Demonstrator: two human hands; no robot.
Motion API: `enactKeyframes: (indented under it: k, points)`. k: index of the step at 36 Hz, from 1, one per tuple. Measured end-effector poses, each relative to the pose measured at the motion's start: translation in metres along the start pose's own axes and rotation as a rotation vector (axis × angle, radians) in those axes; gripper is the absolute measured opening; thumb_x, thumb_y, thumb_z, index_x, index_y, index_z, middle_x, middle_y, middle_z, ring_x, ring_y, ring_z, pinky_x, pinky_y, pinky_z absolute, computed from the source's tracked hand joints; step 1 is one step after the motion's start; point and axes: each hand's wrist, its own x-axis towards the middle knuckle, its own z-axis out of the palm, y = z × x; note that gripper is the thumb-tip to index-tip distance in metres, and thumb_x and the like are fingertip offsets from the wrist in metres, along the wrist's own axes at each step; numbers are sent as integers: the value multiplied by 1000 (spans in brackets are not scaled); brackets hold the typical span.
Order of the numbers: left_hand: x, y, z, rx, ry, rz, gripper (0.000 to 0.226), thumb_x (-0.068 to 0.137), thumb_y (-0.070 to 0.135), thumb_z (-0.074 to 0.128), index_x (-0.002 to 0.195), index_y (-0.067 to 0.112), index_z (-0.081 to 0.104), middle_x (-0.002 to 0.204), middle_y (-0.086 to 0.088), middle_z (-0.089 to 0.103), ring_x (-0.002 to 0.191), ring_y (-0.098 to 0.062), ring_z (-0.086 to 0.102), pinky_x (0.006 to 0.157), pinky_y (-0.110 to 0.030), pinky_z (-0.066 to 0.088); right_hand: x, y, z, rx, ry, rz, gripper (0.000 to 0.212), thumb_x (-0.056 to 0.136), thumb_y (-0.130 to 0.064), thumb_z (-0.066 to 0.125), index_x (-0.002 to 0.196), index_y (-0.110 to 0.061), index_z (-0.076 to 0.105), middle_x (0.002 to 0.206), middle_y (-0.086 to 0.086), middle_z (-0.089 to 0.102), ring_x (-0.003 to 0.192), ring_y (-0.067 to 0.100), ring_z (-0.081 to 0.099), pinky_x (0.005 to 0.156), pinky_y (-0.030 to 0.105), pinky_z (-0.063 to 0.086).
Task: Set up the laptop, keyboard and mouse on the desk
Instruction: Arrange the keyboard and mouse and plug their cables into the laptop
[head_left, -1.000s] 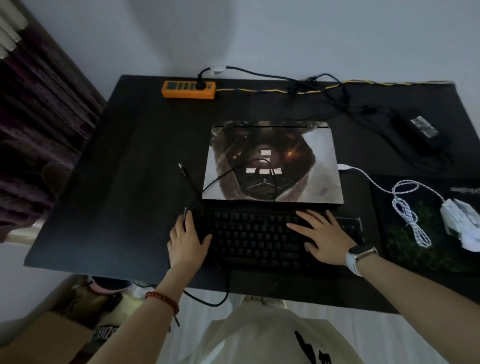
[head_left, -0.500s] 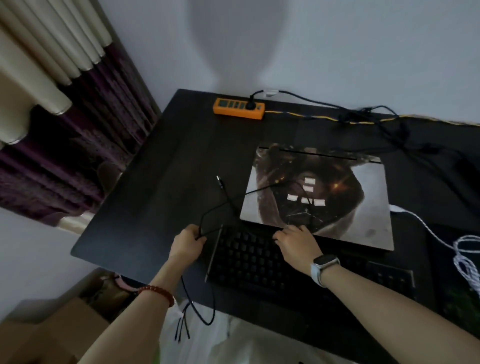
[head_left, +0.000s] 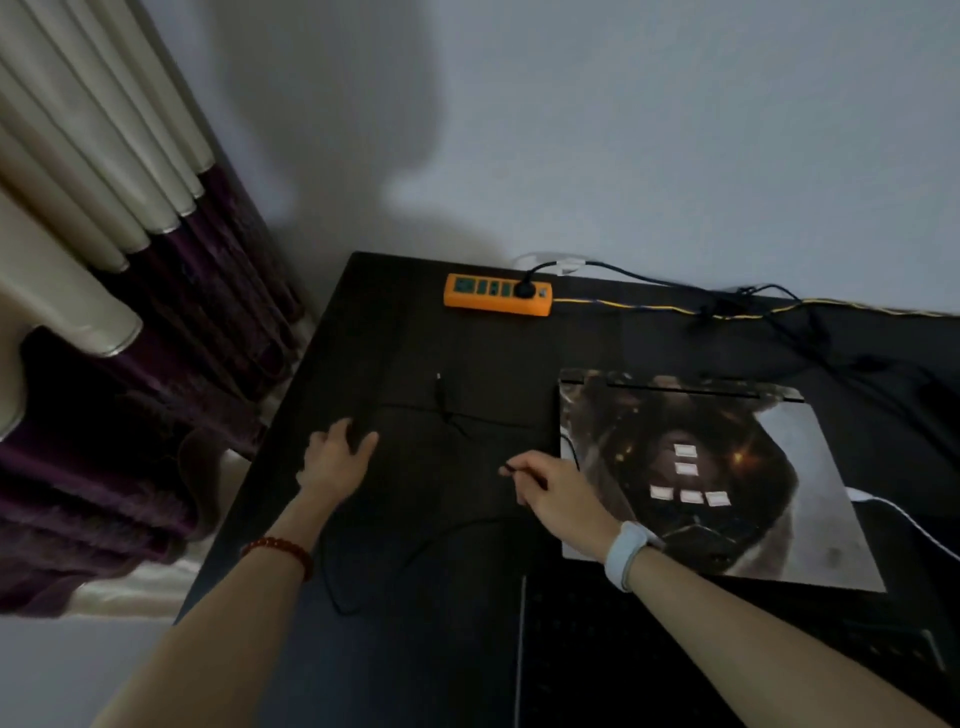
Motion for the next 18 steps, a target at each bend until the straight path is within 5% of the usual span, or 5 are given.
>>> enactKeyframes:
  k: [2, 5, 9, 12, 18]
  points:
    - [8, 7, -6, 29, 39, -26, 66, 90, 42, 49, 143, 17, 20, 146, -21, 22, 131, -40, 27, 107, -55, 26, 7, -6, 7, 27, -25, -4, 21, 94, -8, 45, 102, -6, 64, 68, -13, 54, 66, -2, 52, 67, 8, 40]
    - [9, 19, -7, -116, 19, 12, 49, 92, 34, 49, 133, 8, 41, 133, -19, 43, 116, -32, 46, 99, -43, 38, 18, -15, 15, 56, -21, -11, 22, 93, -8, 48, 108, -7, 65, 75, -10, 58, 68, -3, 54, 66, 5, 41]
    - [-20, 41, 2, -819, -502, -215, 29, 95, 34, 44, 94, 8, 55, 91, -10, 68, 86, -24, 62, 89, -39, 45, 20, -16, 24, -2, -109, -31, 23, 90, -12, 56, 110, -9, 66, 84, -6, 61, 74, -2, 56, 72, 1, 40]
    - [-22, 49, 8, -1232, -548, -358, 25, 96, 17, 42, 76, 6, 53, 59, -6, 62, 67, -18, 55, 93, -40, 45, 15, -8, 29, -205, -199, -123, 23, 88, -26, 59, 107, -18, 68, 99, -1, 65, 90, 4, 52, 83, 8, 36]
    - [-10, 35, -12, -858, -543, -194, 19, 94, 9, 40, 102, 7, 58, 65, -2, 50, 39, -6, 39, 42, -21, 40, 16, 28, 9, -406, 207, 27, 38, 90, -22, 54, 127, -14, 52, 128, 12, 49, 121, 26, 44, 104, 36, 36]
